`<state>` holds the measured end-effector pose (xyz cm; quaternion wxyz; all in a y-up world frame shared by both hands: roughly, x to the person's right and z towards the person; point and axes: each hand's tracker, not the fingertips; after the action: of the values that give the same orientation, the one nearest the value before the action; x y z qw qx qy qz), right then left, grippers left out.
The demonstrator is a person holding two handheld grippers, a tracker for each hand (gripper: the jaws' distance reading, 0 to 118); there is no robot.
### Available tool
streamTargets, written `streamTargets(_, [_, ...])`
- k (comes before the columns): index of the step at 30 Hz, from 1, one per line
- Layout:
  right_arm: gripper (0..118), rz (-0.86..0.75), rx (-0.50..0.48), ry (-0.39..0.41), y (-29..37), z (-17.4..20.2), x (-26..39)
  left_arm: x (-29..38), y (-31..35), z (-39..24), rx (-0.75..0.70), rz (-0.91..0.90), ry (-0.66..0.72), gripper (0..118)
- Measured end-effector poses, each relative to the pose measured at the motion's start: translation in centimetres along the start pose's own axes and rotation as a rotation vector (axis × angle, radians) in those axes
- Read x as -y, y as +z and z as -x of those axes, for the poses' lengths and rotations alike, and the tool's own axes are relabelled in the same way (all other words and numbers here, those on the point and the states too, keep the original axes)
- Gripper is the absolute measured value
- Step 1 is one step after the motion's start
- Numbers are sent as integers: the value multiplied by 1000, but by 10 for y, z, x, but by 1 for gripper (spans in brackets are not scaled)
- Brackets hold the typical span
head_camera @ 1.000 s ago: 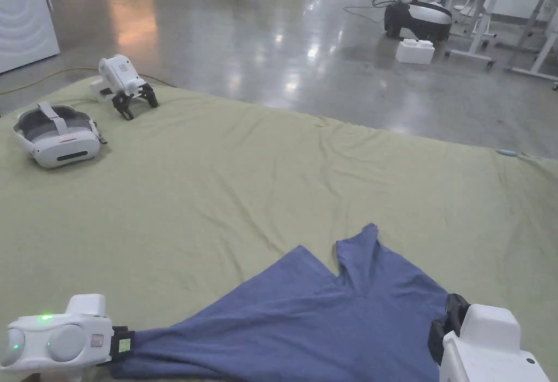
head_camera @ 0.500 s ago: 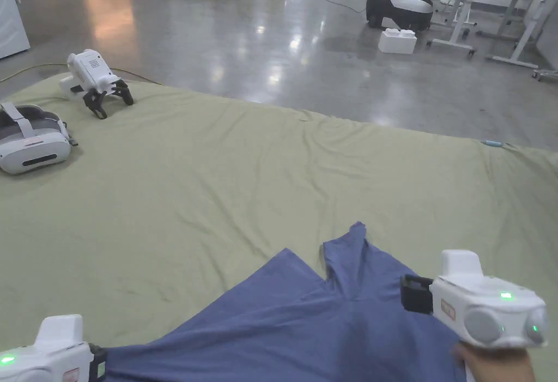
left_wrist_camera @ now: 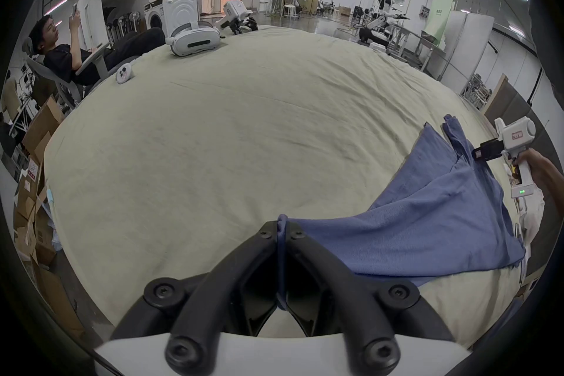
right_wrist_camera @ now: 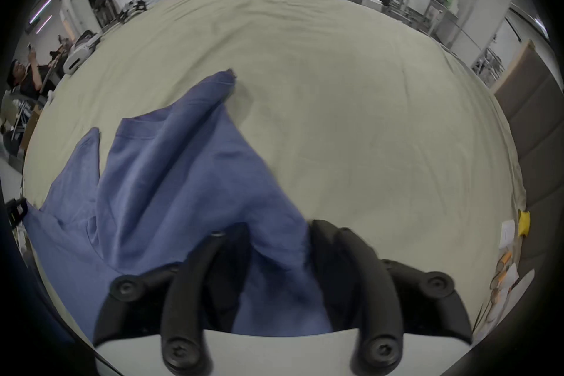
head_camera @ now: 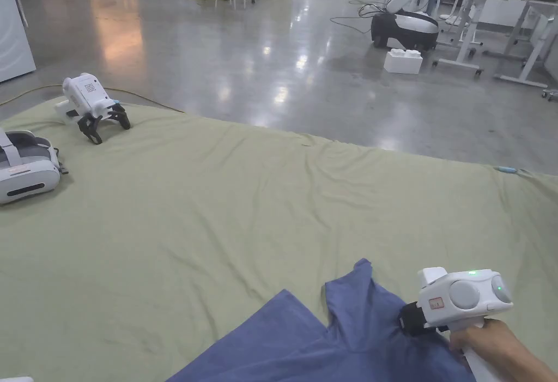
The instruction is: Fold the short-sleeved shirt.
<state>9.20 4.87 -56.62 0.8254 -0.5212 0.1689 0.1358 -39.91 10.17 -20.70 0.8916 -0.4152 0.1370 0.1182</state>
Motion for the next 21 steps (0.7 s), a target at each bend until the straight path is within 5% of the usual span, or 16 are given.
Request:
streamTargets(3, [24,6,25,51,-4,11,-3,0,-5,-2,-5,2,-6,0])
streamTargets(5, [3,-23,27,-16,-1,7,0,1,-8,0,-4,-4,-4,0])
streamTargets(11, [1,-240,93,10,52,10,19,-10,6,-4,17,-84,6,0])
streamTargets(14, [1,-353,95,-73,108,15,37,-20,24,-7,46,-152,-30,0])
streamTargets(21, [1,-594,209,-83,237,13,59,-64,78,-26,98,-347,-73,0])
